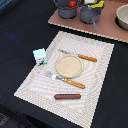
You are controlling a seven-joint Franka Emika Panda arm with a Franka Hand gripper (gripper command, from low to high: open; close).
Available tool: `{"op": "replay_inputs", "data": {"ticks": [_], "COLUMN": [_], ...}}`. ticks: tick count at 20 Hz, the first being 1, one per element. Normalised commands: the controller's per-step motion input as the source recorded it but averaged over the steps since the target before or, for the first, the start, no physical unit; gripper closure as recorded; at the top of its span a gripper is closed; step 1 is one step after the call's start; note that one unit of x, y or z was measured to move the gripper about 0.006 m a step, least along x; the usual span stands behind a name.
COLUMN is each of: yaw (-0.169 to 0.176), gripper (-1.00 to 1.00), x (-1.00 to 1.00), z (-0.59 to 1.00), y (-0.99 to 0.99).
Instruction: Interact with the objects in diverse but meaningful ways.
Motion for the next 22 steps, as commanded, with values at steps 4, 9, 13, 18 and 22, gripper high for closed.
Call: {"op": "replay_inputs", "data": {"ticks": [4, 9, 13, 18, 22], "yaw": [0.003, 0.044, 0.045, 0.026, 0.000], "gripper": [1.00, -1.00, -1.00, -1.00, -1.00], "x": [0.09, -0.02, 0.00, 0.00, 0.22], "z": [-0.04, -0.10, 0.01, 0.18, 0.39], "y": [0.41, 0.57, 0.54, 0.40, -0.29]}}
